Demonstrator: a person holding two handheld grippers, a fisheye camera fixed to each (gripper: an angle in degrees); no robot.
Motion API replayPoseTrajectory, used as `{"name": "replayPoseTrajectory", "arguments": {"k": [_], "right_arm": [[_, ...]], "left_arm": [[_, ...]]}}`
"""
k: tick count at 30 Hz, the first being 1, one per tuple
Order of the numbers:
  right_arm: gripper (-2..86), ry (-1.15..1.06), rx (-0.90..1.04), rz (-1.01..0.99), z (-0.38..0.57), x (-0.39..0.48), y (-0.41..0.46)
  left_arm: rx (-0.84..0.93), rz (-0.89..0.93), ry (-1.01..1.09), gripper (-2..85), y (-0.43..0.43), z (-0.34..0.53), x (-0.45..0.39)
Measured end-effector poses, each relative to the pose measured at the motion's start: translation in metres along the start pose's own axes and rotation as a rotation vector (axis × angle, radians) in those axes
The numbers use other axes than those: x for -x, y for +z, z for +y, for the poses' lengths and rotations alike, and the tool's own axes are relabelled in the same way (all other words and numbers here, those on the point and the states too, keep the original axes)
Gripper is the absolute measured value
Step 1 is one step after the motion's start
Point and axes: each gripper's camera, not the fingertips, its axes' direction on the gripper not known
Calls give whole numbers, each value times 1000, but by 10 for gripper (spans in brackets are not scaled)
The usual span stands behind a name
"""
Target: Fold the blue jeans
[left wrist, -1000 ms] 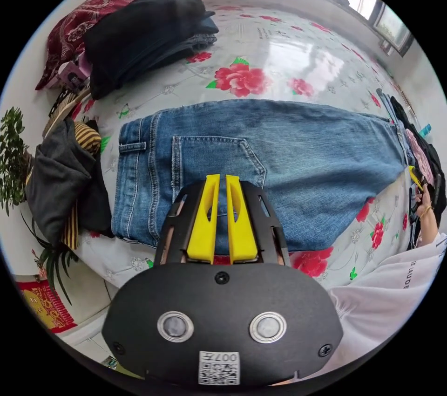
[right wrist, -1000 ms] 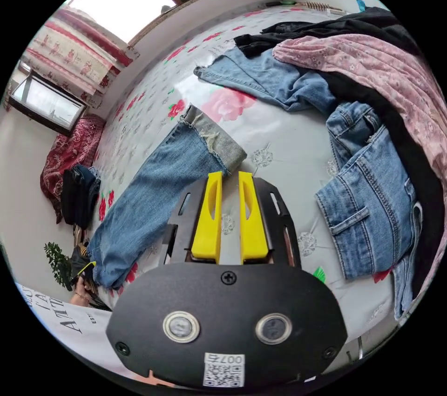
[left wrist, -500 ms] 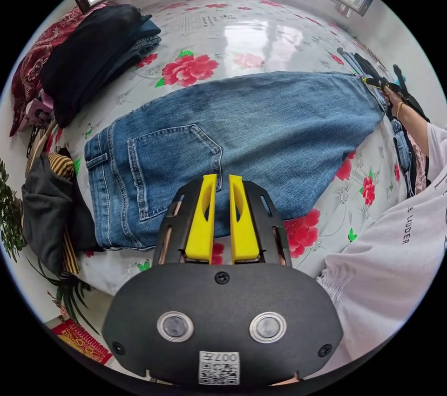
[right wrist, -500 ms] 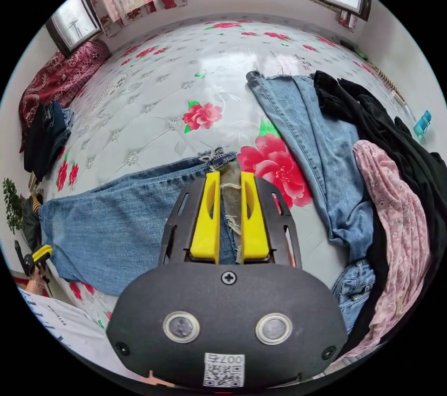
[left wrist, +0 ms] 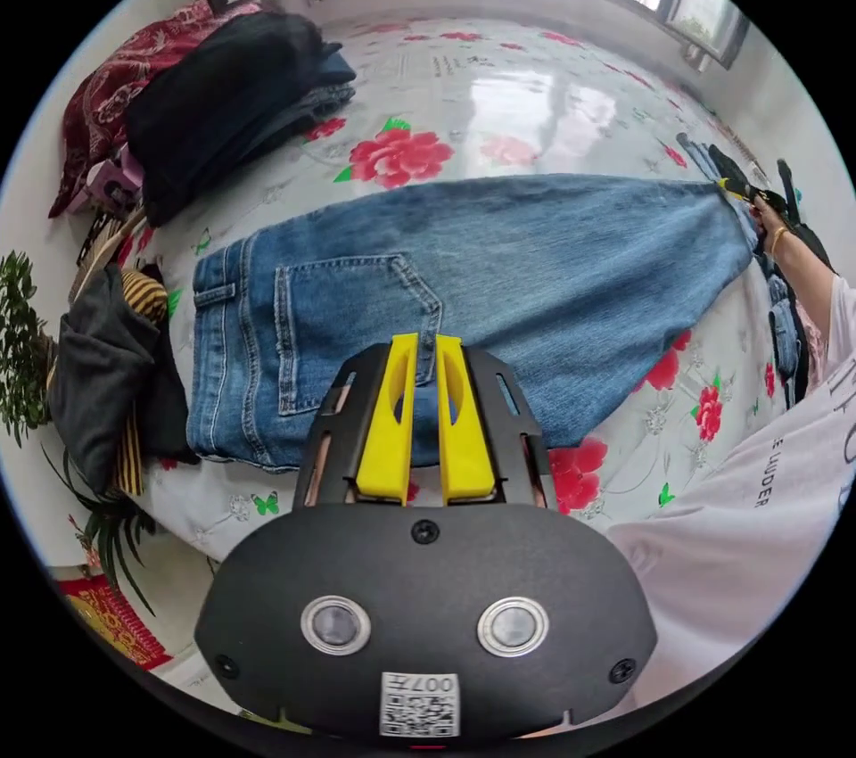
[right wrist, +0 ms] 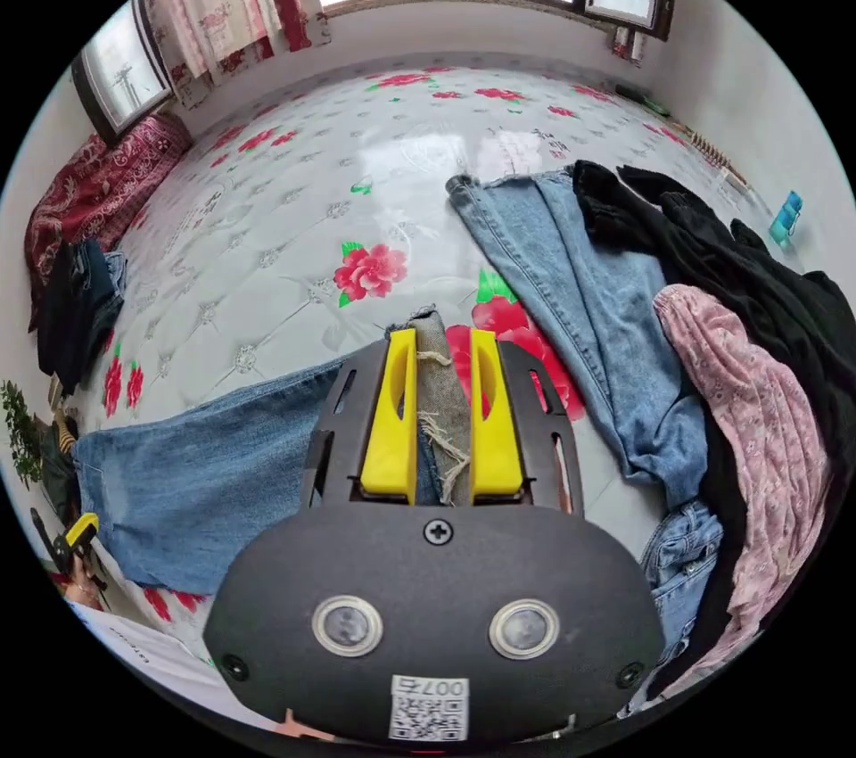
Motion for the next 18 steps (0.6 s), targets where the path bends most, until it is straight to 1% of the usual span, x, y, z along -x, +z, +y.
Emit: {"name": "replayPoseTrajectory", "arguments": {"k": [1, 2, 3, 4, 7, 9, 10, 11, 12, 13, 14, 15, 16, 17, 18], "right_arm": [[60, 54, -47, -50, 15, -12, -24], [60, 67, -72, -87, 25, -16, -35], [63, 49, -111, -172, 46, -21, -54], [65, 7, -101, -238, 66, -20, -66], [75, -84, 19, -313, 112, -11, -74], [81, -174, 42, -347, 134, 2, -76], [84, -232, 71, -347, 142, 11, -72], [86, -265, 91, -341, 145, 15, -69], [89, -339, 151, -276, 150, 22, -57], [93, -397, 231, -131, 155, 25, -40], [93, -444, 248, -94, 160, 24, -36], [94, -466, 157, -39, 164, 17, -45], [96, -452, 169, 22, 161, 7, -47], [97, -434, 181, 14, 158, 1, -50], [97, -366, 211, 6, 151, -13, -54]], "left_arm": [[-14, 53, 63, 52, -4, -1, -13], [-12, 72, 93, 53, -3, -1, -20], [10, 89, 153, 54, 2, 0, -34], [40, 69, 195, 53, 11, 3, -44], [148, 25, 180, 23, 32, 8, -47], [222, 14, 206, 9, 48, 11, -46], [183, 11, 255, 5, 46, 14, -46], [179, 5, 275, 4, 46, 14, -46], [177, 6, 289, 4, 45, 15, -44], [183, 19, 275, 6, 44, 15, -39], [186, 27, 265, 9, 43, 15, -36], [194, 33, 246, 16, 39, 15, -31], [186, 13, 240, 30, 32, 16, -28], [159, 0, 245, 37, 26, 18, -27], [98, -13, 279, 39, 14, 23, -28]]}}
